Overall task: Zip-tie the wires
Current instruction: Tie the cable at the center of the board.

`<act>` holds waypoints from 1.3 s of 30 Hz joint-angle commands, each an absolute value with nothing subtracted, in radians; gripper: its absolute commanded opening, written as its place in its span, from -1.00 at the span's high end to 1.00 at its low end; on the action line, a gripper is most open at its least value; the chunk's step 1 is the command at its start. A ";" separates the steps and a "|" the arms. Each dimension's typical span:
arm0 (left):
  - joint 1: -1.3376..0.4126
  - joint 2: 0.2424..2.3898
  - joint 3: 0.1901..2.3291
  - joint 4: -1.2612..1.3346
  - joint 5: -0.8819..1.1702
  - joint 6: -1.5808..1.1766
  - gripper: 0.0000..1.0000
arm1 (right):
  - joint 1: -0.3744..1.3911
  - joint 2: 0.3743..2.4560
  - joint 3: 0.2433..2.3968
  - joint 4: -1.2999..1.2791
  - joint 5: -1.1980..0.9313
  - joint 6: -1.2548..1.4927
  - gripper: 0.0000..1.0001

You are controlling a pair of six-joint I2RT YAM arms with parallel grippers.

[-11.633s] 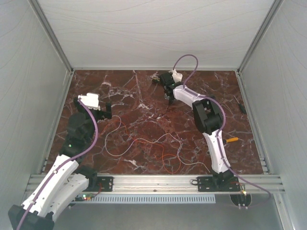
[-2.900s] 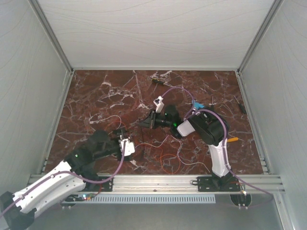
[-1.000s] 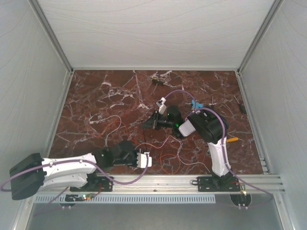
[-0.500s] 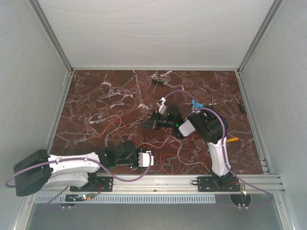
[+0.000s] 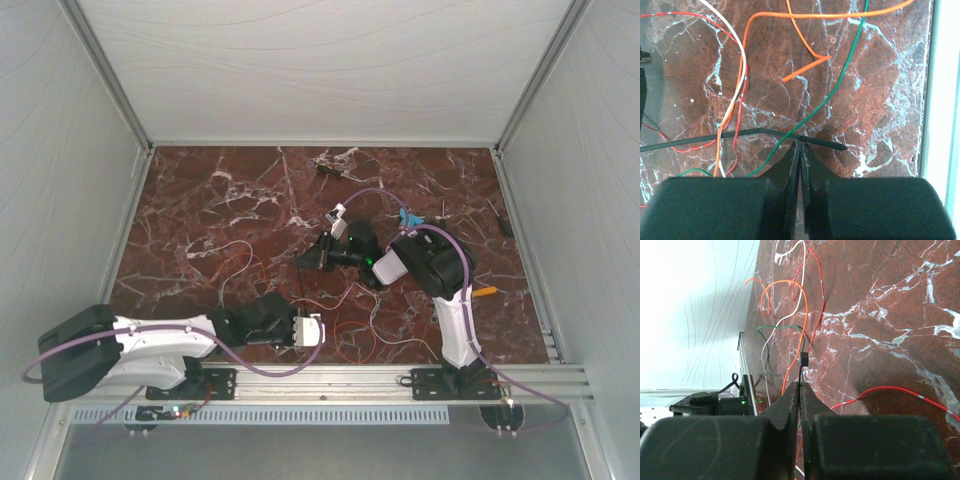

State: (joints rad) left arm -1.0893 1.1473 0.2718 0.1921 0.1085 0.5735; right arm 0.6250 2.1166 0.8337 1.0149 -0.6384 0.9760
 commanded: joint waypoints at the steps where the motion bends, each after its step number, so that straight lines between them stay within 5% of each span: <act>1: -1.095 1.134 0.330 0.243 0.076 0.582 1.00 | 0.620 2.133 0.851 1.053 -0.654 0.983 1.00; 19: -1.095 0.936 0.375 0.018 0.018 0.537 1.00 | 0.622 2.083 0.841 1.026 -0.660 0.902 1.00; 20: -1.095 0.954 0.394 0.003 0.008 0.500 0.87 | 0.623 2.086 0.843 1.024 -0.661 0.903 1.00; 21: -1.096 0.976 0.425 -0.023 -0.005 0.449 0.36 | 0.622 2.085 0.844 1.022 -0.661 0.906 1.00; 22: -1.097 0.997 0.458 -0.040 -0.032 0.382 0.09 | 0.622 2.084 0.843 1.024 -0.660 0.910 1.00; 27: -1.127 0.997 0.464 0.065 -0.178 0.037 0.06 | 0.622 2.086 0.841 1.026 -0.657 0.925 1.00; 32: -1.169 0.878 0.264 0.369 -0.225 0.011 -0.33 | 0.620 2.115 0.852 1.049 -0.671 0.987 1.00; 39: -1.169 0.868 0.076 0.574 -0.213 -0.017 -0.30 | 0.603 2.104 0.866 0.993 -0.724 0.961 1.00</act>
State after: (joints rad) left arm -1.1652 0.8791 0.1371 0.3462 -0.1890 0.0319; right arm 0.6205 2.1151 0.8356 1.0142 -0.6769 0.9855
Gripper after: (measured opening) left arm 0.650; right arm 0.003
